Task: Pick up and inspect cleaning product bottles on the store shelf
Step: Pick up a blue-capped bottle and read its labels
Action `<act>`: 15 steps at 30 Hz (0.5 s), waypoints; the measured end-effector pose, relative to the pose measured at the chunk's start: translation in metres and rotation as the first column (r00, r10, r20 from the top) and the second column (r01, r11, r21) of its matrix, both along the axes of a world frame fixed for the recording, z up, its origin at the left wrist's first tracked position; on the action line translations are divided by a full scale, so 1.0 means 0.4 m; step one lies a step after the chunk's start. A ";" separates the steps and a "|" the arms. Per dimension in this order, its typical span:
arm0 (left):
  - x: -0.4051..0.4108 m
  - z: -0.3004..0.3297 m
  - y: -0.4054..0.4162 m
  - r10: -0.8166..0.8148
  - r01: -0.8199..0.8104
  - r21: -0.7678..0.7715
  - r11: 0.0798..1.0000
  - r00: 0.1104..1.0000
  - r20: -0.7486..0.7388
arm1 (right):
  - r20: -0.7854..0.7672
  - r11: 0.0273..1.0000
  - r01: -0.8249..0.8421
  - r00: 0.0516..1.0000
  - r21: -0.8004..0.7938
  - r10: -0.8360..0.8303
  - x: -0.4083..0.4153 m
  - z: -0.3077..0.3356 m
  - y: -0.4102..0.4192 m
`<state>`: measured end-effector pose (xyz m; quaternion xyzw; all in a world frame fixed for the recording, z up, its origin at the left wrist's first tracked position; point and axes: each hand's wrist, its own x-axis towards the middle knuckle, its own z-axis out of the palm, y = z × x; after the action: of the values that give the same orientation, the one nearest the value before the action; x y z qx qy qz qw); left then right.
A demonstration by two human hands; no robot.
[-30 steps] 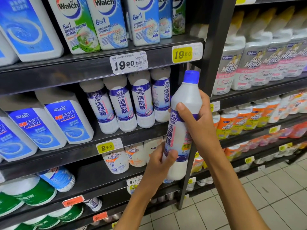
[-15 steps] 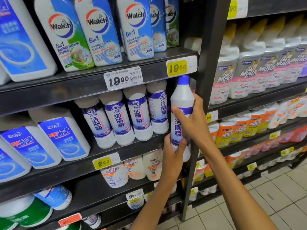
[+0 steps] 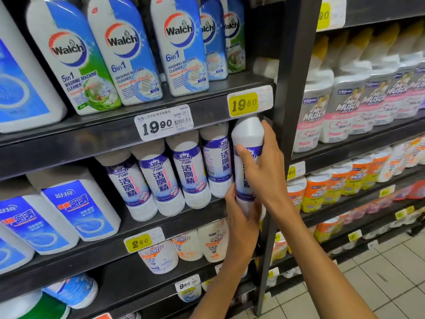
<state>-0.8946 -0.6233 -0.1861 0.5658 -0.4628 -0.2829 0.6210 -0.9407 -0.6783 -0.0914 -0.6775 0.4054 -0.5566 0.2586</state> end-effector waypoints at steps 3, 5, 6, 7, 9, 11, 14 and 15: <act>0.000 -0.003 0.003 0.141 -0.128 -0.105 0.986 0.982 0.128 | 0.014 0.998 -0.004 1.000 -0.057 0.005 0.001 -0.008 -0.011; 0.004 -0.003 0.002 0.217 -0.188 -0.156 0.970 0.956 0.199 | 0.032 0.997 -0.019 0.999 -0.076 0.021 0.004 -0.016 -0.014; 0.005 -0.003 0.000 0.237 -0.204 -0.161 0.966 0.946 0.221 | 0.047 0.997 -0.026 0.998 -0.079 0.030 0.005 -0.018 -0.015; 0.003 -0.004 -0.002 0.248 -0.216 -0.153 0.964 0.938 0.242 | 0.060 0.996 -0.031 0.998 -0.083 0.036 0.005 -0.018 -0.016; -0.005 -0.012 -0.004 0.258 -0.233 -0.117 0.965 0.924 0.283 | 0.080 0.995 -0.038 0.996 -0.097 0.046 0.004 -0.015 -0.019; -0.013 -0.021 -0.007 0.247 -0.240 -0.063 0.969 0.918 0.309 | 0.085 0.993 -0.048 0.995 -0.110 0.057 0.004 -0.013 -0.019; -0.019 -0.025 -0.013 0.228 -0.237 -0.013 0.971 0.916 0.330 | 0.077 0.994 -0.060 0.995 -0.091 0.067 0.007 -0.007 -0.020; -0.020 -0.021 -0.015 0.231 -0.241 -0.009 0.971 0.918 0.322 | 0.072 0.994 -0.065 0.995 -0.085 0.072 0.008 -0.004 -0.021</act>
<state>-0.9024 -0.6292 -0.1944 0.6654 -0.4816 -0.1176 0.5581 -0.9374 -0.6867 -0.0928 -0.6797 0.3485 -0.5887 0.2644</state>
